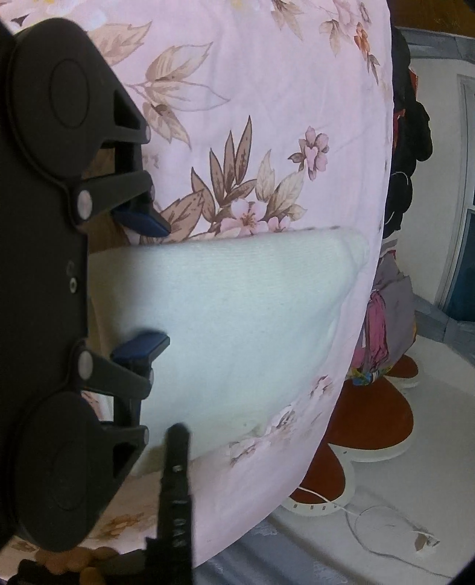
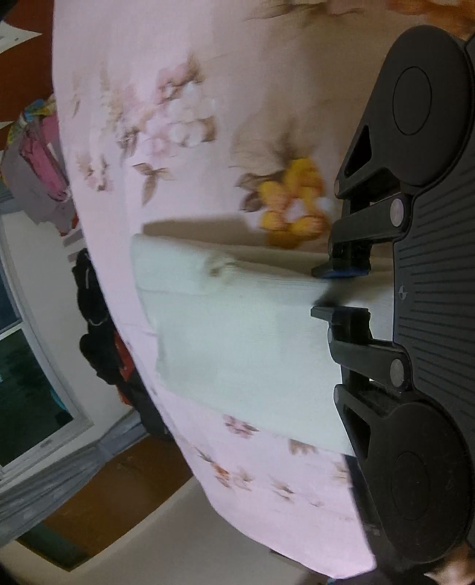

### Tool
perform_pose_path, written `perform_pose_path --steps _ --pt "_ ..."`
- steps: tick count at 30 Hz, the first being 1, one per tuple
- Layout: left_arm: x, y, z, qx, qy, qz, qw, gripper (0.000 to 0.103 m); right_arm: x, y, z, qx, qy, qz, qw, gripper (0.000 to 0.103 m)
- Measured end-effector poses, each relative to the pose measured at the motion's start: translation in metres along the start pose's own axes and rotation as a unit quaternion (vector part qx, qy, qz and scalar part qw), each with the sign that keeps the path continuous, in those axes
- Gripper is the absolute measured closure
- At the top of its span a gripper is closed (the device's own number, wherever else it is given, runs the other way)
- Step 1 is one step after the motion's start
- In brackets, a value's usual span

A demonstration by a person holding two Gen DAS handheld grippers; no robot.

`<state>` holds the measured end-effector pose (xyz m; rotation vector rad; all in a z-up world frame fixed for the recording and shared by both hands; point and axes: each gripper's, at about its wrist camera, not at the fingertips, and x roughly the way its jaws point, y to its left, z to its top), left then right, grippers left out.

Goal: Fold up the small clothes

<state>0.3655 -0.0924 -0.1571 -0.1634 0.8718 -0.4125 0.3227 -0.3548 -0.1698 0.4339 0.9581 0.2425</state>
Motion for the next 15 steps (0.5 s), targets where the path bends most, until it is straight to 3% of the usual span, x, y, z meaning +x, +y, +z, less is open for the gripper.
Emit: perform_pose_path --steps 5,9,12,15 --pt "-0.003 0.001 -0.002 0.015 0.007 -0.006 0.9998 0.047 -0.007 0.001 -0.020 -0.012 0.015 -0.012 1.000 0.089" --pt "-0.006 0.001 0.009 0.007 0.017 -0.010 0.9998 0.049 -0.012 -0.010 -0.023 0.019 0.023 -0.015 0.999 0.090" --pt "-0.016 0.001 0.023 0.009 -0.006 -0.012 0.9999 0.049 -0.019 -0.014 -0.023 0.019 0.036 -0.007 0.999 0.089" --pt "-0.020 0.001 0.044 0.001 -0.031 -0.015 0.9994 0.049 -0.037 -0.008 -0.011 0.006 -0.005 -0.009 1.000 0.089"
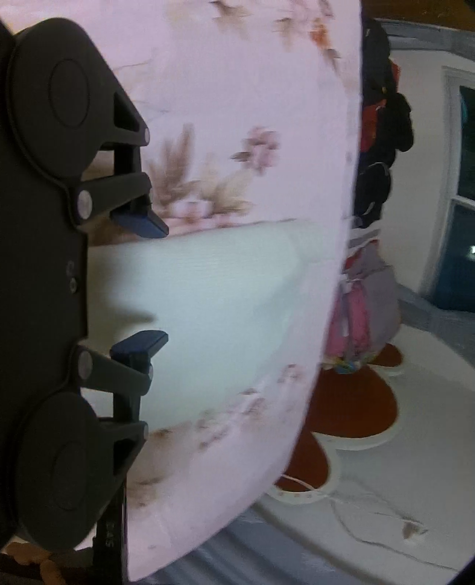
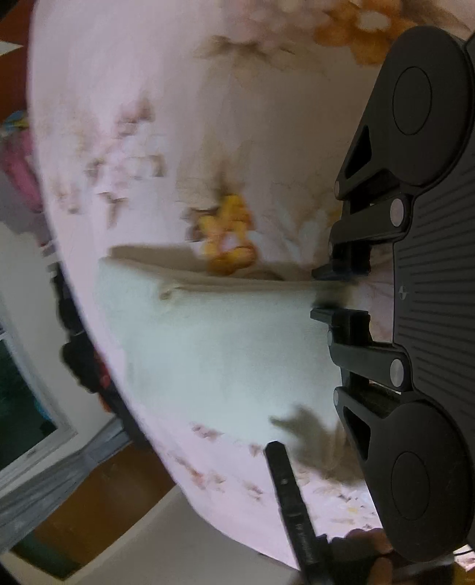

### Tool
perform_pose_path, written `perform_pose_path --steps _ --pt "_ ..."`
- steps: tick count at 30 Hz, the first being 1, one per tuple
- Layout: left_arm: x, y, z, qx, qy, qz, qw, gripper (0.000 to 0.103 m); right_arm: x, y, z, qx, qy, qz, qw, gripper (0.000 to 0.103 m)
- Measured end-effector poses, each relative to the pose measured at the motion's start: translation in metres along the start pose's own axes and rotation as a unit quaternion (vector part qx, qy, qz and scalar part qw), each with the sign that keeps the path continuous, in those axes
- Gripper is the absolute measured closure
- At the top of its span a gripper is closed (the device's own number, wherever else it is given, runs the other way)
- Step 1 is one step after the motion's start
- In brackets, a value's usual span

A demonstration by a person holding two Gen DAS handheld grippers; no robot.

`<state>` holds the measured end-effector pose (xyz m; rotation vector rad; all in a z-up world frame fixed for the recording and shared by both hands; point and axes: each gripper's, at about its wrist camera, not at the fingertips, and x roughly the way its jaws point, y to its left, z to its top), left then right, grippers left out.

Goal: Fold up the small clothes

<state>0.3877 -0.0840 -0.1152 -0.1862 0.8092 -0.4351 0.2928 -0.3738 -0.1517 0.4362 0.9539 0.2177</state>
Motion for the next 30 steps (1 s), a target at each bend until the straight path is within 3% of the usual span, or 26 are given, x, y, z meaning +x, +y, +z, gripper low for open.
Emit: perform_pose_path --steps 6,12,15,17,23,27,30 --pt "0.024 0.000 0.041 -0.020 -0.036 0.013 0.9991 0.049 0.000 0.026 0.054 -0.044 -0.089 -0.023 0.995 0.089" --pt "0.067 -0.006 0.072 0.009 -0.049 0.014 0.9987 0.056 0.047 0.044 0.097 -0.050 -0.125 -0.029 0.990 0.089" --pt "0.084 -0.007 0.080 0.011 -0.044 0.003 0.9990 0.065 0.075 0.046 0.112 -0.050 -0.120 -0.036 0.991 0.089" --pt "0.092 -0.009 0.079 0.021 -0.038 -0.013 0.9990 0.066 0.091 0.045 0.118 -0.045 -0.117 -0.043 0.991 0.089" --pt "0.117 0.001 0.069 0.030 -0.012 0.001 0.9995 0.066 0.131 0.032 0.118 -0.070 -0.091 -0.092 0.989 0.089" --pt "0.112 -0.001 0.072 0.034 -0.016 -0.001 0.9993 0.066 0.133 0.024 0.117 -0.067 -0.087 -0.085 0.990 0.089" --pt "0.114 0.000 0.083 0.020 -0.029 0.005 0.9994 0.063 0.130 0.032 0.125 -0.082 -0.109 -0.083 0.987 0.088"
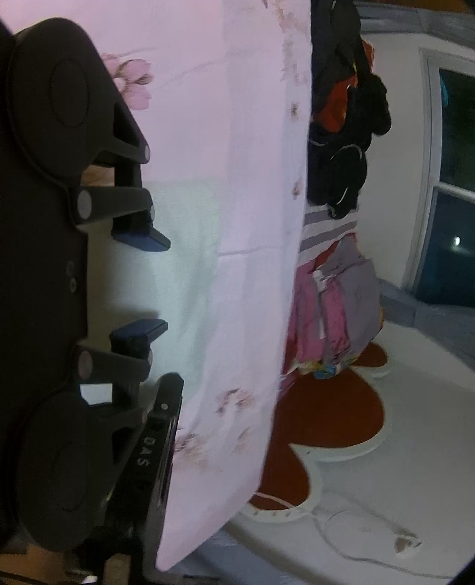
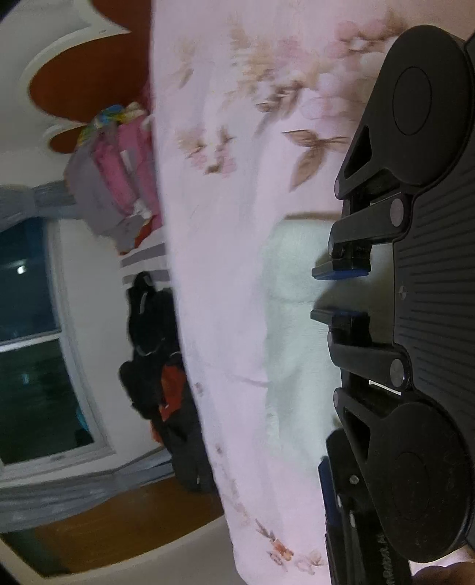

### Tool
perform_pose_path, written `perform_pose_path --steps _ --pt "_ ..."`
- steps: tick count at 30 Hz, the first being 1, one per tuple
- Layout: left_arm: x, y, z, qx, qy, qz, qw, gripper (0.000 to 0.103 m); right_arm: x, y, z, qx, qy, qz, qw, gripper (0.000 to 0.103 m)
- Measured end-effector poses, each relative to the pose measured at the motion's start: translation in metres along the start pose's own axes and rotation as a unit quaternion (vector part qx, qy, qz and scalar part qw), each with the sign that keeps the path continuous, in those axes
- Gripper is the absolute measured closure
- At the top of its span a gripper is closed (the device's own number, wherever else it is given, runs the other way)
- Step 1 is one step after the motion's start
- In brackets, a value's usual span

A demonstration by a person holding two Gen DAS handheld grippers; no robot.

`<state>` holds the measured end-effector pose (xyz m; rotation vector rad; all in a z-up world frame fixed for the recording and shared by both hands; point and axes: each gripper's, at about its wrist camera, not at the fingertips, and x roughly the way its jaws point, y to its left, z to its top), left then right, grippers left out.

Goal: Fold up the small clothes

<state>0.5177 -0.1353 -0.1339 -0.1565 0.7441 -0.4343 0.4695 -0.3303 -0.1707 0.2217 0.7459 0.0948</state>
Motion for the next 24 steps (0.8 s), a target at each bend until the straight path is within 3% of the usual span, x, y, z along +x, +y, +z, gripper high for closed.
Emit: perform_pose_path --steps 4,8,19,21,23,24 --pt "0.018 0.002 0.001 0.004 0.017 0.027 0.9995 0.063 0.013 0.002 0.011 0.004 -0.004 -0.012 1.000 0.088" --pt "0.020 0.001 -0.001 0.016 0.018 0.033 0.9991 0.061 0.035 -0.010 0.005 0.007 0.021 -0.030 0.999 0.087" --pt "0.011 -0.005 0.002 0.026 0.019 0.043 0.9986 0.062 0.022 -0.015 0.009 0.009 0.020 -0.026 0.999 0.085" --pt "0.006 -0.004 0.002 0.023 0.013 0.044 0.9987 0.062 0.011 -0.015 0.009 0.014 0.009 -0.024 1.000 0.080" --pt "-0.001 -0.005 0.000 0.025 0.012 0.042 0.9987 0.060 0.000 -0.013 0.009 0.016 -0.001 -0.018 1.000 0.055" --pt "-0.004 -0.006 0.000 0.027 0.010 0.043 0.9987 0.060 -0.008 -0.011 0.008 0.013 -0.008 -0.017 1.000 0.050"
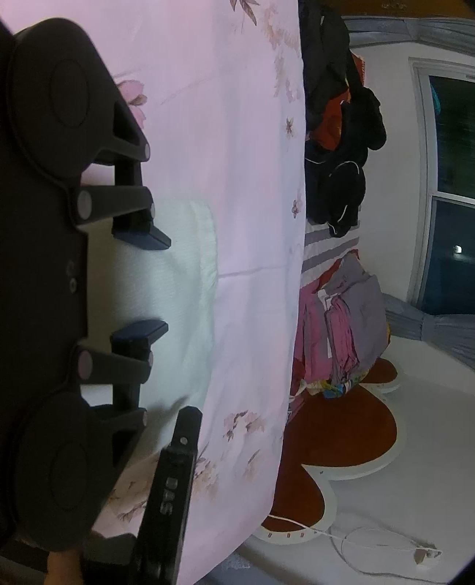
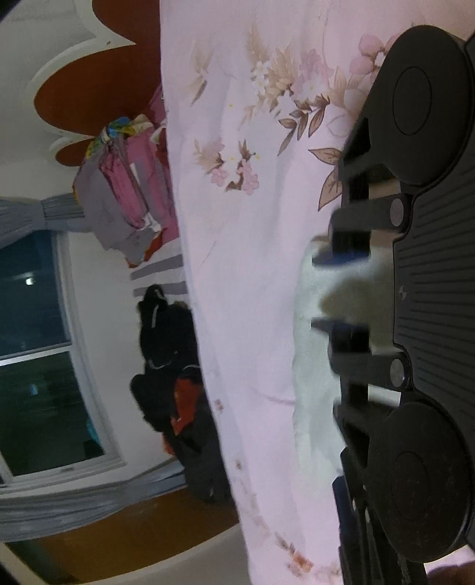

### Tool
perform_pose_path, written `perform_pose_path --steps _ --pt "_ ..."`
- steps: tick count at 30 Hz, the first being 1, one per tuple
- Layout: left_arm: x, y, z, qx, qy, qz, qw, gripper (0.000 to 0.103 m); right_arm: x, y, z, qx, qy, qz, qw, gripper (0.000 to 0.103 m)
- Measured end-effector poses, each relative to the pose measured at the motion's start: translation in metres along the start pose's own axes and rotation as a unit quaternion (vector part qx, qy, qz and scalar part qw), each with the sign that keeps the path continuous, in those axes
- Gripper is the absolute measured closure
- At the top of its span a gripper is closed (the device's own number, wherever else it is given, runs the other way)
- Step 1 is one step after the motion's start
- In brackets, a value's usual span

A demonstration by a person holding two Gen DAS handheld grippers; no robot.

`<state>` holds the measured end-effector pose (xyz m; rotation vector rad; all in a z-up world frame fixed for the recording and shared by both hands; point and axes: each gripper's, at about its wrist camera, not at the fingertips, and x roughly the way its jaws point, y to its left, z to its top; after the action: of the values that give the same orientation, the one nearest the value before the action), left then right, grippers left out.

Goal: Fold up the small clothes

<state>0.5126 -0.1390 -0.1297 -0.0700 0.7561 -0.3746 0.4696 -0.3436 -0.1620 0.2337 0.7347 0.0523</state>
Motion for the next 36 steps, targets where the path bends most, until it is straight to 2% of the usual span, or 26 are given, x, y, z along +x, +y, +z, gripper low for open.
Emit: perform_pose_path --steps 4,9,10,11,12,15,17,21,27,33,36 --pt "-0.013 -0.003 -0.005 0.003 0.001 -0.005 1.0000 0.060 -0.028 0.010 -0.006 -0.028 -0.021 0.004 0.999 0.049" --pt "-0.032 -0.007 -0.017 0.008 0.000 -0.012 0.9999 0.060 -0.050 0.018 -0.025 -0.049 -0.013 0.018 0.999 0.050" --pt "-0.038 -0.008 -0.021 0.009 -0.002 -0.014 0.9999 0.060 -0.055 0.020 -0.030 -0.055 -0.012 0.019 0.998 0.054" --pt "-0.043 -0.009 -0.026 0.011 -0.003 -0.014 0.9998 0.060 -0.061 0.022 -0.036 -0.063 -0.010 0.020 0.998 0.062" --pt "-0.047 -0.009 -0.031 0.012 -0.004 -0.016 0.9998 0.060 -0.065 0.023 -0.043 -0.069 -0.008 0.021 0.997 0.065" --pt "-0.055 -0.009 -0.043 0.014 -0.004 -0.018 0.9997 0.060 -0.073 0.024 -0.061 -0.078 0.002 0.024 0.997 0.068" --pt "-0.052 -0.009 -0.051 0.017 0.012 -0.017 0.9996 0.060 -0.071 0.023 -0.070 -0.083 0.015 0.018 0.996 0.068" --pt "-0.048 -0.015 -0.056 0.051 0.011 -0.002 0.9986 0.057 -0.058 0.014 -0.079 -0.067 0.047 0.009 0.997 0.068" --pt "-0.075 -0.007 -0.068 0.037 0.017 -0.018 0.9990 0.060 -0.095 0.019 -0.082 -0.059 0.030 0.011 0.998 0.068" --pt "-0.085 -0.001 -0.106 0.029 0.058 -0.035 0.9973 0.058 -0.114 0.020 -0.123 -0.051 0.072 -0.007 0.996 0.068" --pt "-0.089 0.005 -0.115 0.016 0.062 -0.046 0.9969 0.057 -0.121 0.009 -0.136 -0.010 0.080 -0.010 0.997 0.068"
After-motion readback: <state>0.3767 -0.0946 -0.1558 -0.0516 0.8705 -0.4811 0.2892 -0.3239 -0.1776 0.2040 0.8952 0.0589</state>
